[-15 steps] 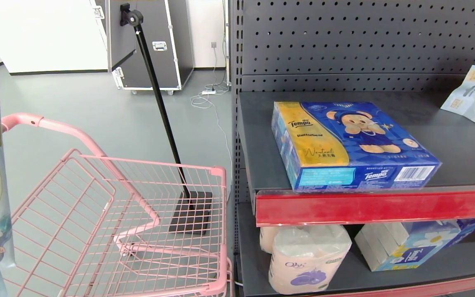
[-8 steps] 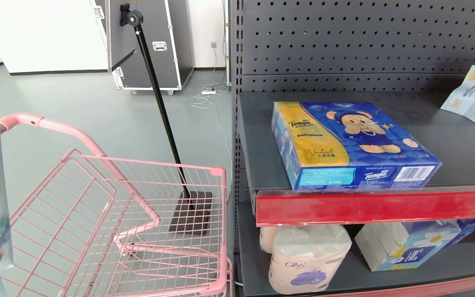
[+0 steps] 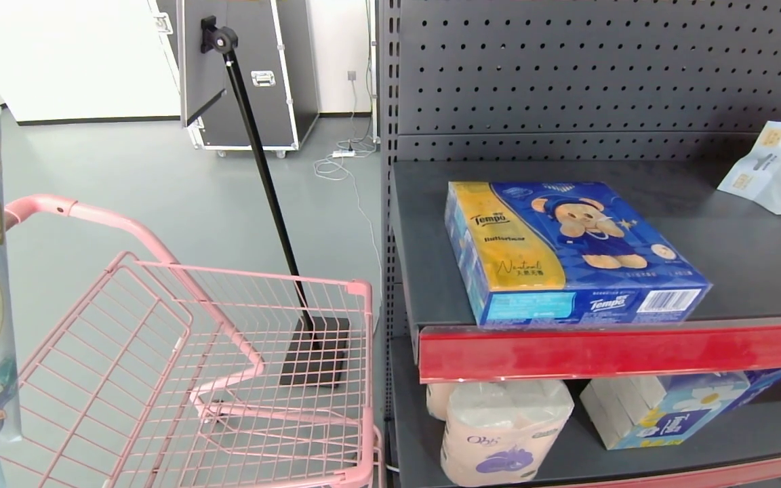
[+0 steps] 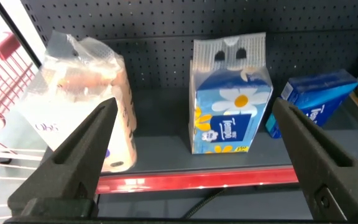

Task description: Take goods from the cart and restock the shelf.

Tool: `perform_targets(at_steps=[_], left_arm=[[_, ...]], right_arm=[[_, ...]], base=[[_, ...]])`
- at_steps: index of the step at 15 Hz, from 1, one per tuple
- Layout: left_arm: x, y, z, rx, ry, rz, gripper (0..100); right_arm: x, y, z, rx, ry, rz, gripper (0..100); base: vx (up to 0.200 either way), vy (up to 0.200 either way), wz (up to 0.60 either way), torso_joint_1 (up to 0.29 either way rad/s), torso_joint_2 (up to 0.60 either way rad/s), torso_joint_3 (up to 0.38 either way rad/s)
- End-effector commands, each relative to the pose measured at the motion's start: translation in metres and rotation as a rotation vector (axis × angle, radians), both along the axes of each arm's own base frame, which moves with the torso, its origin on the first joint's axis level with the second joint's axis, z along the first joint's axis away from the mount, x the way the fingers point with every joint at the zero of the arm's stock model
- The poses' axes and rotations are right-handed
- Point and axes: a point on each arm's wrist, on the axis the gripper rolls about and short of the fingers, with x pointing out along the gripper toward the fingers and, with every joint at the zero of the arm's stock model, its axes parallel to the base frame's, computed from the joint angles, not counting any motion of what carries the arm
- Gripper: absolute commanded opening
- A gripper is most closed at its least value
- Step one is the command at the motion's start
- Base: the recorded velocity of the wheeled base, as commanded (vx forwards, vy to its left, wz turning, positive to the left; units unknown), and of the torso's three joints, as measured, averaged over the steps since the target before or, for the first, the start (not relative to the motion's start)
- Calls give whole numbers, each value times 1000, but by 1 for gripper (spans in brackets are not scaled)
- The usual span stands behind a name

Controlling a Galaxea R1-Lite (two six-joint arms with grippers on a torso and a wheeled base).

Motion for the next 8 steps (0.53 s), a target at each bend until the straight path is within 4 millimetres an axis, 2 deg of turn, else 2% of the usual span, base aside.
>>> perform_targets(at_steps=[1, 8], left_arm=[[1, 0, 1, 2, 2, -1, 0], [1, 0, 1, 13, -4, -2, 0]], right_arm=[[0, 0, 0, 0, 0, 1, 100], [0, 0, 0, 0, 0, 1, 100]], base=[[0, 0, 0, 139, -461, -320], [0, 0, 0, 180, -546, -365]])
